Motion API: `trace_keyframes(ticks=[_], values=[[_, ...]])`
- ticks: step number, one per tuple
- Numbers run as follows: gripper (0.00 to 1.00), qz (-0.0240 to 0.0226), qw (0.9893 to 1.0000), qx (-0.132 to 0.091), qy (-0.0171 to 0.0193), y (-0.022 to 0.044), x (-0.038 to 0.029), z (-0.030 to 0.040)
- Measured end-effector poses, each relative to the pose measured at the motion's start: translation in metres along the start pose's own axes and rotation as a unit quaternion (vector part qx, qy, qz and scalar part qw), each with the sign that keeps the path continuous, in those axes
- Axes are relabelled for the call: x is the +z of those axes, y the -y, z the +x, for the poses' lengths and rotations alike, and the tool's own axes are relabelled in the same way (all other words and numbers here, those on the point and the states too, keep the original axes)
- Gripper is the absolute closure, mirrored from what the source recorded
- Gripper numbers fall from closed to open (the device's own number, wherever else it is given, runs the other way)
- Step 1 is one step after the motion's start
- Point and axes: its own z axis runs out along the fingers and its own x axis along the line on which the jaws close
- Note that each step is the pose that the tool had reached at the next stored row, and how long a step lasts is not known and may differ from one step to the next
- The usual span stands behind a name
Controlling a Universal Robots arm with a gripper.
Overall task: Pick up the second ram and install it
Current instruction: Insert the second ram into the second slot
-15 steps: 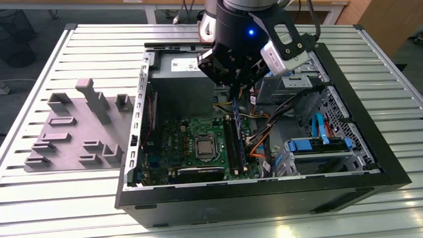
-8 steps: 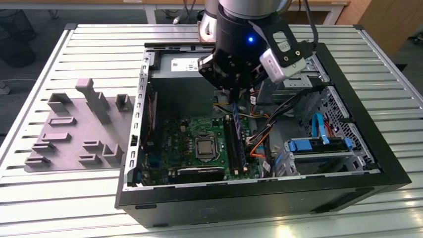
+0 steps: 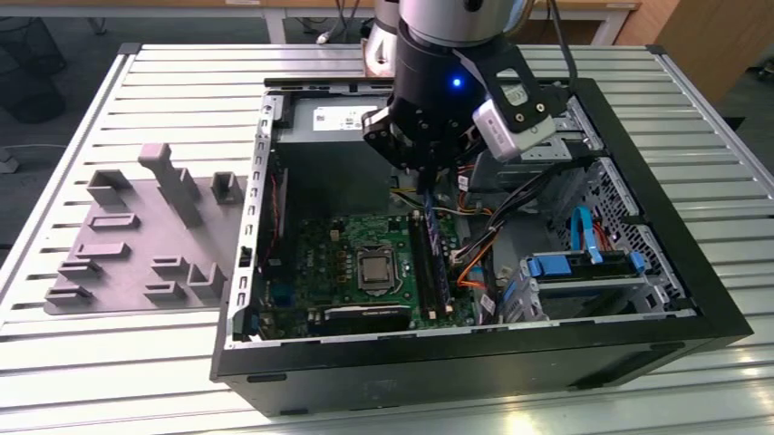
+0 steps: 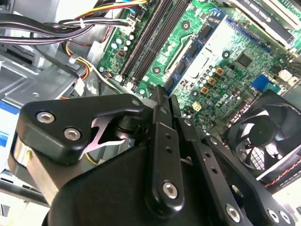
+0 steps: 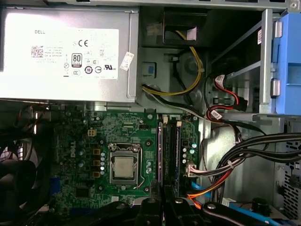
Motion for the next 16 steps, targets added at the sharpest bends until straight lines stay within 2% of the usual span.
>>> trace_keyframes(ticks=[1, 3, 5, 7, 16], values=[[0.86, -0.0003, 1.0000, 0.000, -0.0003, 0.0000, 0.0001, -0.0001], [0.86, -0.0017, 1.0000, 0.000, -0.0055, 0.0001, 0.0003, -0.0035], [0.86, -0.0017, 1.0000, 0.000, -0.0084, 0.0002, 0.0008, -0.0065], [0.86, -0.0017, 1.0000, 0.000, -0.0085, 0.0002, 0.0018, -0.0065], [0.86, -0.0017, 1.0000, 0.000, -0.0085, 0.0027, 0.0175, -0.0063]])
